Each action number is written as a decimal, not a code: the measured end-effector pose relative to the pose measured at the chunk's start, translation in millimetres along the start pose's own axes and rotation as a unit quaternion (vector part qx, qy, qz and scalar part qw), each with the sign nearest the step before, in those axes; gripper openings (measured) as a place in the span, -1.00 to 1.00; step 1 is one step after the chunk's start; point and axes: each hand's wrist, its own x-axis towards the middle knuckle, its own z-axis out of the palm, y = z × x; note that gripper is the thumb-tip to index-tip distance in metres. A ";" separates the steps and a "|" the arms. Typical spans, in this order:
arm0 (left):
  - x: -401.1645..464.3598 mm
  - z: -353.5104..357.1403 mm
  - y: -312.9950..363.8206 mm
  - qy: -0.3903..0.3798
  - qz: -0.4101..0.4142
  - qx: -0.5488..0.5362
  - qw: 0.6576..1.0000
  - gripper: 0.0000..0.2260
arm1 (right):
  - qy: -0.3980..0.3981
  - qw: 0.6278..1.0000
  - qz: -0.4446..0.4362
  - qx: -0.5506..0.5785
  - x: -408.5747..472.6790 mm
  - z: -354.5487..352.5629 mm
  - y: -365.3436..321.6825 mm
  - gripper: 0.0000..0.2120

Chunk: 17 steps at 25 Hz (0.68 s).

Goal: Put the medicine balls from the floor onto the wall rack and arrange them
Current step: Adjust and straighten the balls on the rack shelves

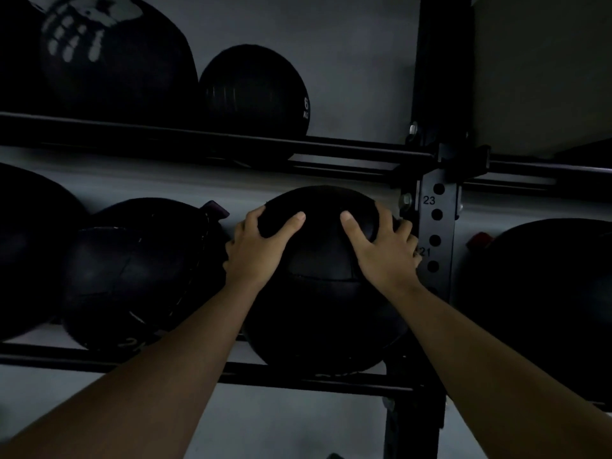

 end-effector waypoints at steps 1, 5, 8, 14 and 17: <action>0.0 1.6 2.6 0.007 -0.007 0.002 1.000 -0.14 | -0.009 1.000 -0.004 -0.005 5.5 -1.8 -0.1 -0.12; 3.1 6.3 10.9 0.048 -0.029 -0.003 0.998 -0.20 | -0.027 0.999 -0.036 -0.020 21.2 -5.5 -5.0 -0.09; 1.2 6.1 10.1 0.053 -0.025 -0.012 0.998 -0.23 | 0.010 0.997 -0.075 -0.011 18.6 -2.6 -1.6 -0.14; -17.2 -1.6 0.7 0.032 -0.011 -0.012 0.999 -0.17 | 0.022 0.992 -0.117 0.033 -5.8 -2.9 12.5 -0.41; -21.5 -3.4 2.4 0.032 -0.016 -0.021 0.999 -0.19 | 0.031 0.993 -0.109 0.025 -14.2 -4.1 9.0 -0.34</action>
